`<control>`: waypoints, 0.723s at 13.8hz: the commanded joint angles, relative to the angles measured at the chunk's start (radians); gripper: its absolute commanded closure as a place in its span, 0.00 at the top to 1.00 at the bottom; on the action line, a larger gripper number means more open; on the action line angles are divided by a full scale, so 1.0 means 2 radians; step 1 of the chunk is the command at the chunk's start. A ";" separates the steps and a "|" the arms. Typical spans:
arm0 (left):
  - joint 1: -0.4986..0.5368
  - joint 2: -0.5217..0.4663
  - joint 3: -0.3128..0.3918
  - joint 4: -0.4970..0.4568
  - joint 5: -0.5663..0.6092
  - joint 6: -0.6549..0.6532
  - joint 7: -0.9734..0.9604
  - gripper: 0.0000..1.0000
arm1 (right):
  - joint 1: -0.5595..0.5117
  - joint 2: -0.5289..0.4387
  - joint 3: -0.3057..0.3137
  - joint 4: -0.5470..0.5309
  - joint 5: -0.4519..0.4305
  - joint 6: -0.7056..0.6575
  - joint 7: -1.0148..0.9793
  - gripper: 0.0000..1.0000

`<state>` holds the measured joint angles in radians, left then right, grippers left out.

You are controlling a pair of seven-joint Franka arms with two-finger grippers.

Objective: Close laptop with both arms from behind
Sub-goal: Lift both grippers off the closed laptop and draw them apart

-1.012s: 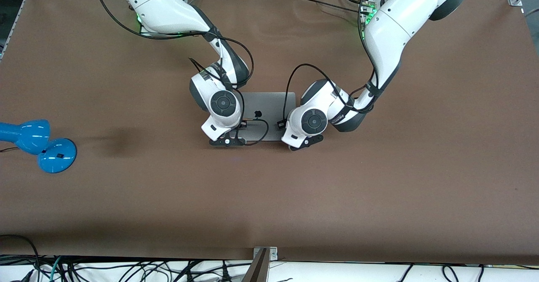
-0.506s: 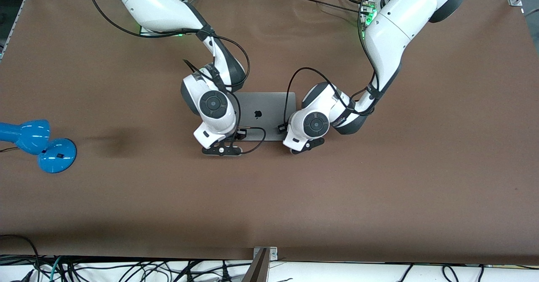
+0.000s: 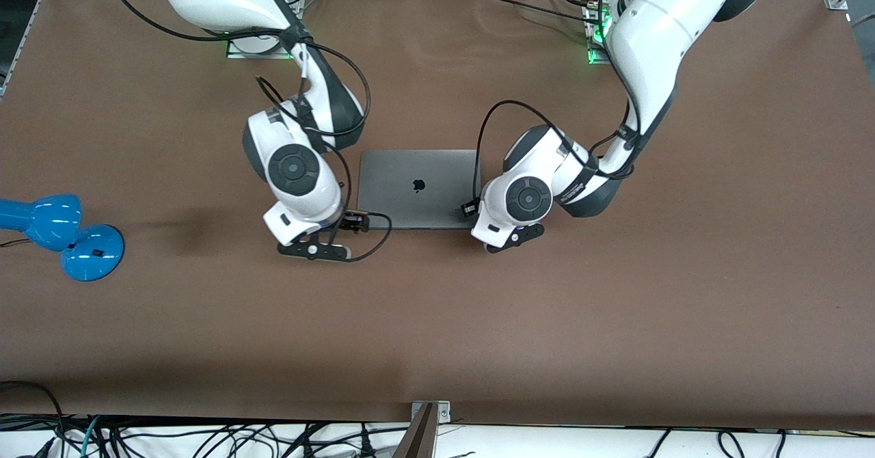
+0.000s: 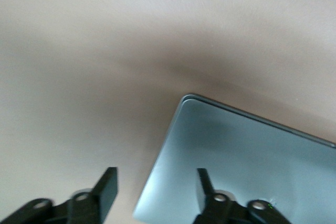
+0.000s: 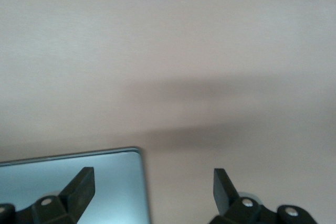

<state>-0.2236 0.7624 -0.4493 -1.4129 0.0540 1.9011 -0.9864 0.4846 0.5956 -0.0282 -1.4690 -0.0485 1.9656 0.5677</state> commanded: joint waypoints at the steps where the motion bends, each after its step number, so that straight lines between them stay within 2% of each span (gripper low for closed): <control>1: 0.023 -0.094 -0.004 -0.066 0.014 -0.019 0.047 1.00 | -0.035 -0.031 0.004 -0.004 -0.003 -0.048 -0.053 1.00; 3: 0.038 -0.155 -0.005 -0.099 0.009 -0.027 0.077 1.00 | -0.070 -0.047 0.005 -0.003 -0.003 -0.078 -0.095 1.00; 5: 0.053 -0.200 -0.004 -0.110 0.009 -0.048 0.113 1.00 | -0.103 -0.061 0.006 -0.003 0.002 -0.088 -0.143 1.00; 7: 0.075 -0.225 -0.004 -0.110 0.014 -0.077 0.156 1.00 | -0.132 -0.080 0.002 -0.006 0.023 -0.101 -0.188 1.00; 10: 0.122 -0.267 -0.004 -0.106 0.014 -0.100 0.229 1.00 | -0.183 -0.137 -0.001 -0.025 0.025 -0.108 -0.241 1.00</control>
<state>-0.0406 0.3015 -0.4482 -1.5874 0.0619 1.7224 -0.6230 0.1807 0.4216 -0.0391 -1.4673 -0.0214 1.7662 0.1374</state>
